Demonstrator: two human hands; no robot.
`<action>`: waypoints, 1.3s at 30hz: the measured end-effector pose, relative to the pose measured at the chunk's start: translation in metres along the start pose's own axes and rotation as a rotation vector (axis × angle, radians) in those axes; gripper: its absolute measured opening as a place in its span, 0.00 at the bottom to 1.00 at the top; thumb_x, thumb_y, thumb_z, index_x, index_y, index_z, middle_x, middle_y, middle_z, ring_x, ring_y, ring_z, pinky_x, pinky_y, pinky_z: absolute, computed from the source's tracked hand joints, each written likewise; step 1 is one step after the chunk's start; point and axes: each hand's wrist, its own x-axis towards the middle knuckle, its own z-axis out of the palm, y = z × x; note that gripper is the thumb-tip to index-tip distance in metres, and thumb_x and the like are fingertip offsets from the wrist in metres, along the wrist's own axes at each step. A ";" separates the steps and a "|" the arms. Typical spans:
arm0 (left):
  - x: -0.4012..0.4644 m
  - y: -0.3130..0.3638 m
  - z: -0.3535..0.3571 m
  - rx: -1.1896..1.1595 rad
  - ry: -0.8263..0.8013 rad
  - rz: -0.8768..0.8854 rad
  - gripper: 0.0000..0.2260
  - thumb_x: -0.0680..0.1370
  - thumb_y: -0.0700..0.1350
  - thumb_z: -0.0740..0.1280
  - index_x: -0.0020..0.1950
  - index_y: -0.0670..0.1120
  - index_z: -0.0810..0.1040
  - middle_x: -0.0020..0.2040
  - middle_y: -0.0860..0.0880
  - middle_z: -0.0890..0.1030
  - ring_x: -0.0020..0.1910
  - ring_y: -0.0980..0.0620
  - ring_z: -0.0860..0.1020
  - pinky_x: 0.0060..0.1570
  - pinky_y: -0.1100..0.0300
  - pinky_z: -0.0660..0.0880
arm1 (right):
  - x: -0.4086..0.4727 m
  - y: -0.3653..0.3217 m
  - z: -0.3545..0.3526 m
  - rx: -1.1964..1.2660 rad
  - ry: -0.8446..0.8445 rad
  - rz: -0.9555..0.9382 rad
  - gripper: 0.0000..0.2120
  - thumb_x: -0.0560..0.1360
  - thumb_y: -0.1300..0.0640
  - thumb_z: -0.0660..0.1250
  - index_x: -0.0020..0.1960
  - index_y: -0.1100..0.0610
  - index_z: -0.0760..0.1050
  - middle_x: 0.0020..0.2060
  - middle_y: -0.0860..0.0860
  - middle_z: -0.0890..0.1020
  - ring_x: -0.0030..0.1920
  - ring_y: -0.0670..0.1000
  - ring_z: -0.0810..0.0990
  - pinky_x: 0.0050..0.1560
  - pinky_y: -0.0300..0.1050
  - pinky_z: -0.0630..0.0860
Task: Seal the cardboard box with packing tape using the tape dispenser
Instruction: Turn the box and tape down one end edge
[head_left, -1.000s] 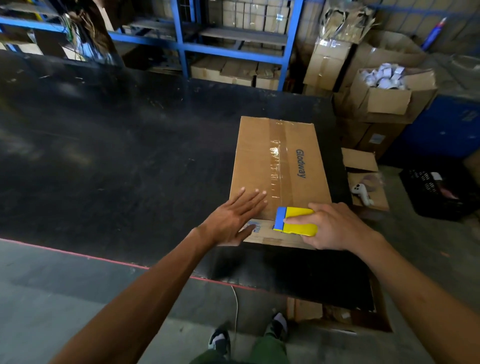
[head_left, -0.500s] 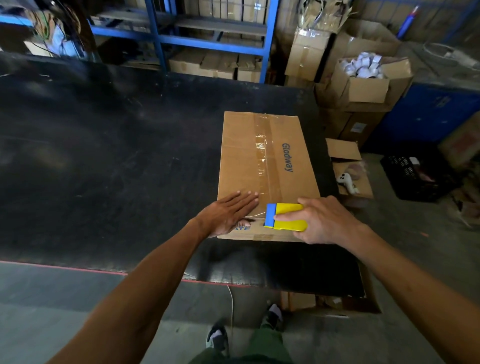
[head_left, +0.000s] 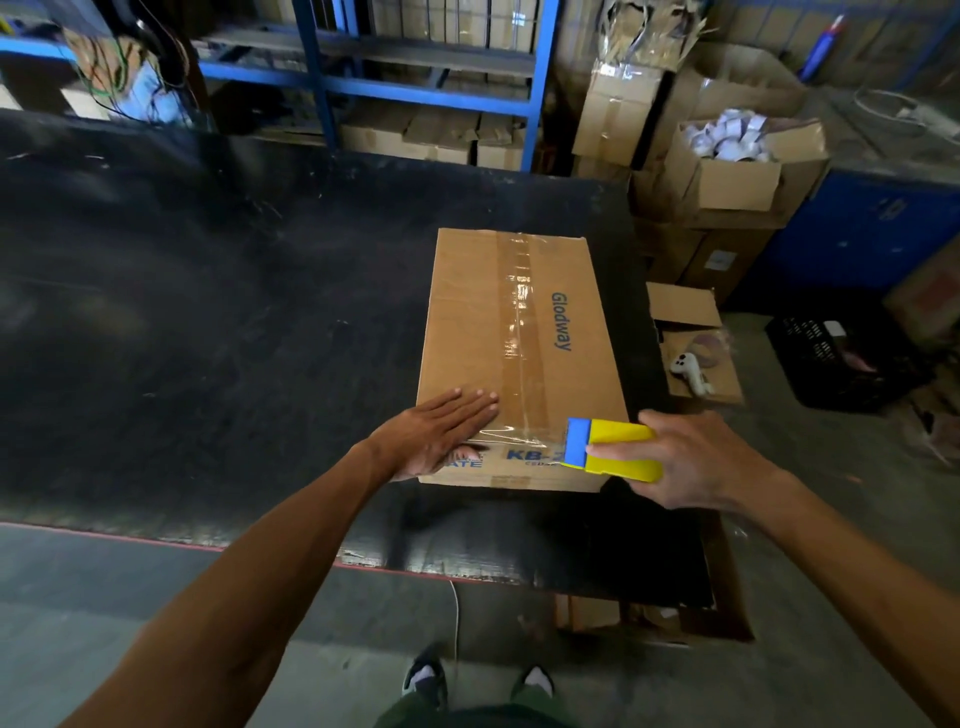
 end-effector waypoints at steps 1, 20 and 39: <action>0.000 0.000 0.000 0.004 -0.008 -0.005 0.29 0.85 0.58 0.49 0.81 0.41 0.55 0.81 0.43 0.58 0.80 0.46 0.56 0.78 0.50 0.56 | 0.002 0.002 0.002 -0.016 0.015 -0.025 0.30 0.67 0.42 0.75 0.67 0.33 0.71 0.40 0.48 0.73 0.32 0.46 0.66 0.30 0.41 0.62; 0.069 0.062 0.011 0.122 0.123 -0.102 0.26 0.86 0.55 0.55 0.78 0.40 0.64 0.79 0.44 0.65 0.78 0.47 0.62 0.73 0.49 0.66 | 0.022 0.007 -0.004 -0.065 -0.041 0.017 0.24 0.75 0.38 0.62 0.70 0.27 0.63 0.61 0.50 0.77 0.57 0.55 0.78 0.51 0.50 0.72; 0.070 0.060 0.010 0.062 0.124 -0.108 0.26 0.86 0.55 0.51 0.78 0.39 0.63 0.79 0.42 0.64 0.78 0.46 0.62 0.74 0.48 0.65 | -0.027 0.068 0.002 -0.082 -0.112 -0.046 0.29 0.76 0.39 0.62 0.74 0.29 0.56 0.47 0.48 0.69 0.41 0.48 0.72 0.37 0.44 0.67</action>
